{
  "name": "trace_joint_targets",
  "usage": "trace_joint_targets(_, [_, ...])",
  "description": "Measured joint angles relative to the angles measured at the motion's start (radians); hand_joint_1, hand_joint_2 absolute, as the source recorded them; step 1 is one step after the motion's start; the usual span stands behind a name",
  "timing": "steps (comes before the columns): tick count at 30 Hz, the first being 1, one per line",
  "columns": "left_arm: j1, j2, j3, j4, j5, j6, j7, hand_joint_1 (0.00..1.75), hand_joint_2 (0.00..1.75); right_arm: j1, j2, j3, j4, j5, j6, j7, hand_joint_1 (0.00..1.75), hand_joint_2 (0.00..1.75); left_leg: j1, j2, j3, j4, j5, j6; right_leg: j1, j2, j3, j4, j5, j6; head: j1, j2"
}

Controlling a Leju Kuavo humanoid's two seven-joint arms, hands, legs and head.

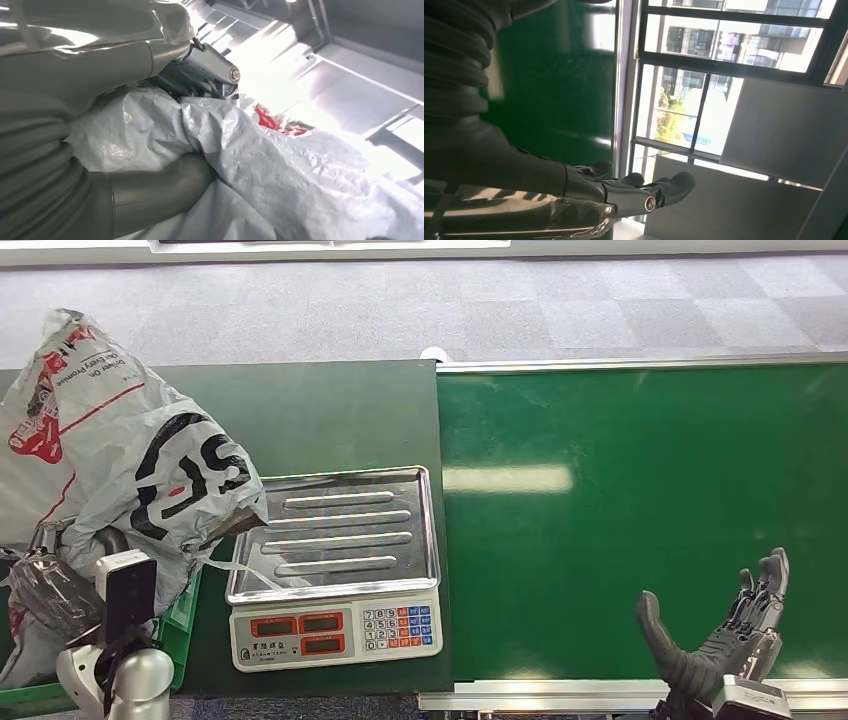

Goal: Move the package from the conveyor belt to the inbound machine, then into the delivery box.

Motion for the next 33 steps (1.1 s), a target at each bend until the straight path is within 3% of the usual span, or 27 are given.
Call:
trace_joint_targets(6, [-0.031,0.027,0.042,0.082,0.011,0.006,-0.001,1.48,1.75,-0.001,0.0,-0.003,0.0,0.002,0.002,0.0,0.0,1.75,0.0,0.0,-0.001,0.0,0.0,0.0,0.0,0.0,-0.001,0.0,0.0,0.0,0.0,0.0])
trace_joint_targets(11, [-0.043,0.035,0.057,0.11,0.014,0.008,-0.001,1.72,1.75,-0.002,0.0,-0.006,0.0,0.002,0.003,0.0,0.0,1.75,0.0,0.0,-0.001,0.0,0.0,0.0,0.0,0.0,-0.001,0.0,0.0,0.0,0.0,0.0])
trace_joint_targets(21, [-0.14,0.057,0.149,0.21,0.077,0.026,-0.061,1.66,1.75,-0.011,0.001,-0.01,0.009,0.01,0.02,0.0,0.0,1.75,0.0,-0.001,0.013,-0.007,-0.002,0.0,-0.001,0.0,0.011,0.0,0.0,-0.004,0.0,0.0])
trace_joint_targets(25, [-0.16,0.06,0.198,0.233,0.132,0.027,-0.117,1.7,1.75,-0.025,0.002,-0.012,0.022,0.018,0.032,0.0,0.0,1.75,0.0,-0.001,0.019,-0.012,0.0,-0.001,-0.001,0.0,0.015,0.0,0.001,-0.007,0.0,0.0])
trace_joint_targets(29, [-0.147,0.06,0.272,0.212,0.299,0.014,-0.219,1.73,1.75,-0.054,0.002,-0.009,0.051,0.023,0.027,0.0,0.0,1.75,0.0,0.002,0.023,-0.015,0.003,-0.005,-0.001,0.001,0.016,0.0,0.001,-0.01,-0.001,0.0])
trace_joint_targets(30, [-0.139,0.06,0.285,0.203,0.333,0.007,-0.243,1.64,1.75,-0.059,0.002,-0.007,0.057,0.022,0.025,0.0,0.0,1.75,0.0,0.001,0.023,-0.015,0.004,-0.007,-0.001,0.001,0.016,0.0,0.0,-0.011,0.0,0.0])
trace_joint_targets(33, [-0.107,0.058,0.318,0.177,0.424,-0.026,-0.297,0.44,1.75,-0.071,0.003,-0.001,0.073,0.015,0.02,0.0,0.0,1.75,0.0,-0.001,0.022,-0.015,0.005,-0.008,0.0,0.0,0.015,0.0,0.0,-0.011,0.0,0.0])
